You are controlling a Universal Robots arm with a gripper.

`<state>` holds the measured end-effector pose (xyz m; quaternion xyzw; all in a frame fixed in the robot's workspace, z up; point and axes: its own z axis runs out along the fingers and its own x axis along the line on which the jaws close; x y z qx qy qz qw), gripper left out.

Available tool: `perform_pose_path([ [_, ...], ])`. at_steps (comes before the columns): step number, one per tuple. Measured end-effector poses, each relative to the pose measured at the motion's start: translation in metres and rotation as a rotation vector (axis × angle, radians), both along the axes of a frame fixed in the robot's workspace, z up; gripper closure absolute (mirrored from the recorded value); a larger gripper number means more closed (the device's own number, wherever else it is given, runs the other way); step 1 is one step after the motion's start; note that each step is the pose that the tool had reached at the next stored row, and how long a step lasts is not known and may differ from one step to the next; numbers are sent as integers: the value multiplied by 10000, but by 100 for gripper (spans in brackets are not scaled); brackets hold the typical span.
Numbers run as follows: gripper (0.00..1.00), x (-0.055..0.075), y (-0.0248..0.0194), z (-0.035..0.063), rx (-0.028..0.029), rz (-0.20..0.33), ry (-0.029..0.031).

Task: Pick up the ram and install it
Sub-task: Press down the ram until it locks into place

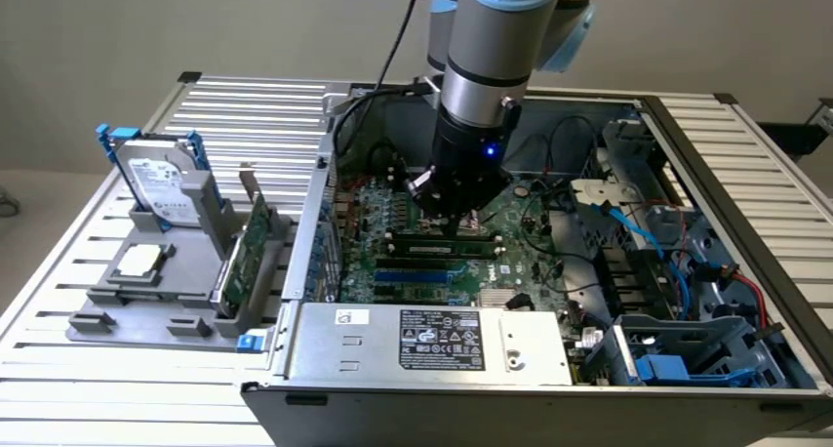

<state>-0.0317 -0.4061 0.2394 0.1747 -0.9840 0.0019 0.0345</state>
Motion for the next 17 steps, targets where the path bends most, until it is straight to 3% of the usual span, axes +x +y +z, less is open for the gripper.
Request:
perform_pose_path([
  [12, 89, 0, 0, 1, -13, -1585, 0],
  [17, 89, 0, 0, 50, -42, -2081, -1],
])
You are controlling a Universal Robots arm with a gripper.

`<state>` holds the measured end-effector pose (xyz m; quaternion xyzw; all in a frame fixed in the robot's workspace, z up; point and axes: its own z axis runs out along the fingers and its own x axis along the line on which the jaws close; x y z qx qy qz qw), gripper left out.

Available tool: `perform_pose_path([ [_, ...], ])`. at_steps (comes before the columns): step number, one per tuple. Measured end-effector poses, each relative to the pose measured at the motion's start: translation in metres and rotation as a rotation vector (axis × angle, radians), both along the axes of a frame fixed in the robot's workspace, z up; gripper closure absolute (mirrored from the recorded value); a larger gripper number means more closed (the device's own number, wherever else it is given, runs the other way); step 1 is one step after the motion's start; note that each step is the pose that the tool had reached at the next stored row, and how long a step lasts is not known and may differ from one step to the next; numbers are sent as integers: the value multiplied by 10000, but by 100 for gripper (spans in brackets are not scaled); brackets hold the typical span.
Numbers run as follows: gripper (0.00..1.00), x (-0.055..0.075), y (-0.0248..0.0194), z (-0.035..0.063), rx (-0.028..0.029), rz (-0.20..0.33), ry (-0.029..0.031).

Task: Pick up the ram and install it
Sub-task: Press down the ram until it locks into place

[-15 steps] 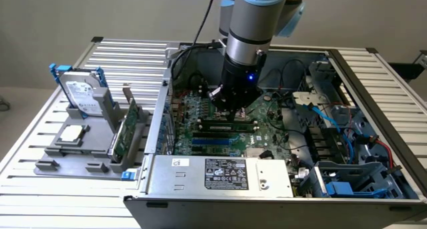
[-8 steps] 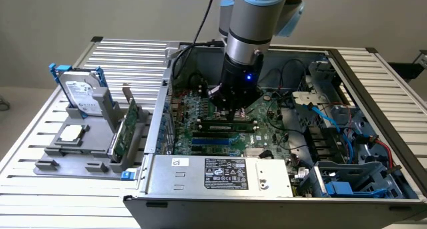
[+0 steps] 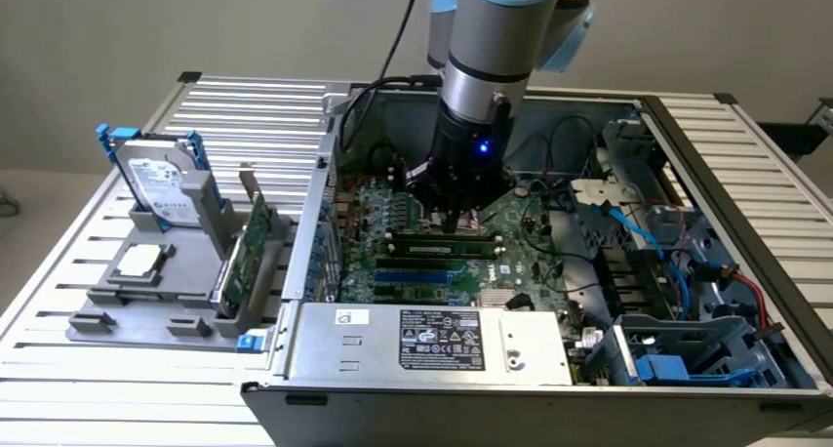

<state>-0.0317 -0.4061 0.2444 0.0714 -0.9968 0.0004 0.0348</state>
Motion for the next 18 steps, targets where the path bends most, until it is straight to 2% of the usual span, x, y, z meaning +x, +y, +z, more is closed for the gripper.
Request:
perform_pose_path([
  [5, 89, 0, 0, 41, -71, -247, -1],
  [8, 89, 0, -5, 50, -96, -320, -1],
  [12, 89, 2, -24, 56, -105, -361, -1],
  [18, 89, 10, -86, 72, -99, -386, -1],
])
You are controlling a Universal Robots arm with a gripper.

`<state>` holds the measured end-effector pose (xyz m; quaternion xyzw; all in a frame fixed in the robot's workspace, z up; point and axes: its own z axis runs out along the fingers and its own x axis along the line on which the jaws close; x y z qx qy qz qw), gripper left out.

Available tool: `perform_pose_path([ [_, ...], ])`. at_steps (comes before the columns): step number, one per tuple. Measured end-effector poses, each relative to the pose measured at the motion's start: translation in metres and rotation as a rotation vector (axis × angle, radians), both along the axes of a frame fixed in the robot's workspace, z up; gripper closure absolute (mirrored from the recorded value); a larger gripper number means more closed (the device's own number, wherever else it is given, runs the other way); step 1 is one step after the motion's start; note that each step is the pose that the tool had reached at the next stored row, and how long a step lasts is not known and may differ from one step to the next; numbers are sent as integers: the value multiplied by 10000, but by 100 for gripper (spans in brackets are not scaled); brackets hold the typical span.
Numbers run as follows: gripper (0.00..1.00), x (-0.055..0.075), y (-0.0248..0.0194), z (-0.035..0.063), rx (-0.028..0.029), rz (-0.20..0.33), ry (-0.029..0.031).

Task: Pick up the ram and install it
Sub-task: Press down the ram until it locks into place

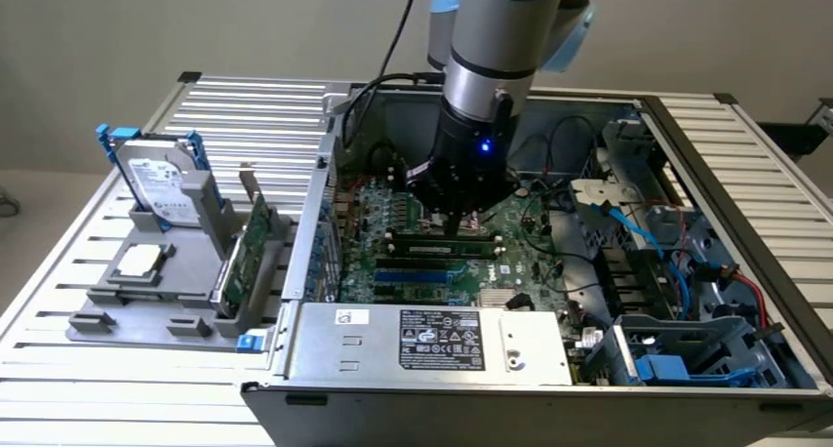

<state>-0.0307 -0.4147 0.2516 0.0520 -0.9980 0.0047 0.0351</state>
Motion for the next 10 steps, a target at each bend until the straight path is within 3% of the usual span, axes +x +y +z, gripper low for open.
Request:
perform_pose_path([
  [2, 89, 4, -18, 21, 21, -11, 1],
  [5, 89, 4, -64, 35, 141, -14, -1],
  [10, 89, 4, -65, 35, 157, -14, 0],
])
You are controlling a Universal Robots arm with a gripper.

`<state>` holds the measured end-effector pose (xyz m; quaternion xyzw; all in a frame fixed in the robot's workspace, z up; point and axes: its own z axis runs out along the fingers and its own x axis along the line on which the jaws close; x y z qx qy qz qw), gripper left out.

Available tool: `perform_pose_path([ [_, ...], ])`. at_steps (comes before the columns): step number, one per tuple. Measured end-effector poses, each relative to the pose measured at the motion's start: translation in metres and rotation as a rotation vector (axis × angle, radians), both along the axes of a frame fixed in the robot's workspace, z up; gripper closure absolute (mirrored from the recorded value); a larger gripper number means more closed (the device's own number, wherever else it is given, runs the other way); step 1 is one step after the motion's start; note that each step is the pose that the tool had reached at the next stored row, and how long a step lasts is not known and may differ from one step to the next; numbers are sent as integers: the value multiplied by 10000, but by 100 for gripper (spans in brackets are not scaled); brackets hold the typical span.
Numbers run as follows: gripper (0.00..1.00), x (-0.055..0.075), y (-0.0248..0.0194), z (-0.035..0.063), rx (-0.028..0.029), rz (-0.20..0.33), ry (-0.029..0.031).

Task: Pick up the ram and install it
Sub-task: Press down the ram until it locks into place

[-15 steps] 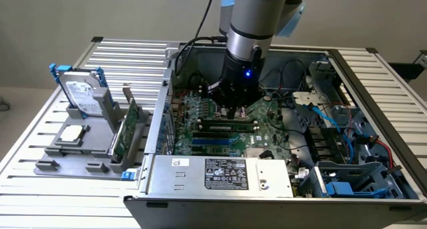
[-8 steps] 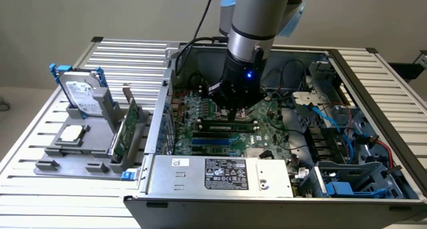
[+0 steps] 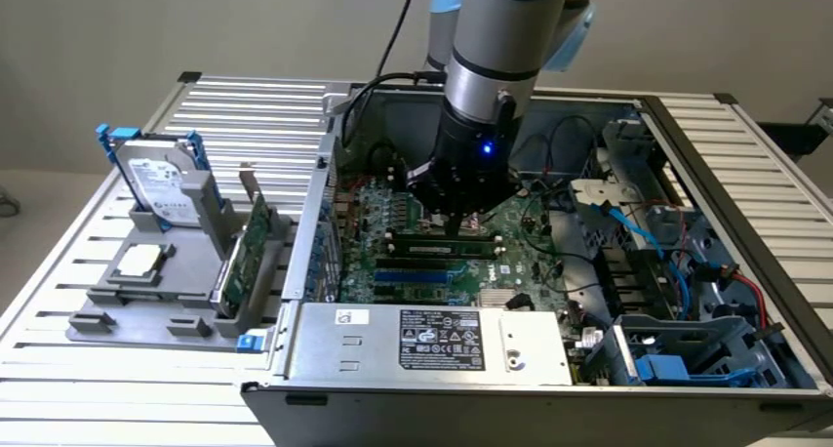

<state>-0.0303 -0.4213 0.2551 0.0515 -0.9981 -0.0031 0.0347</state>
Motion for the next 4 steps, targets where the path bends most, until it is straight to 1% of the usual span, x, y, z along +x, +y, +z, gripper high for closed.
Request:
perform_pose_path([
  [4, 89, 0, 0, 0, 1, 0, 0],
])
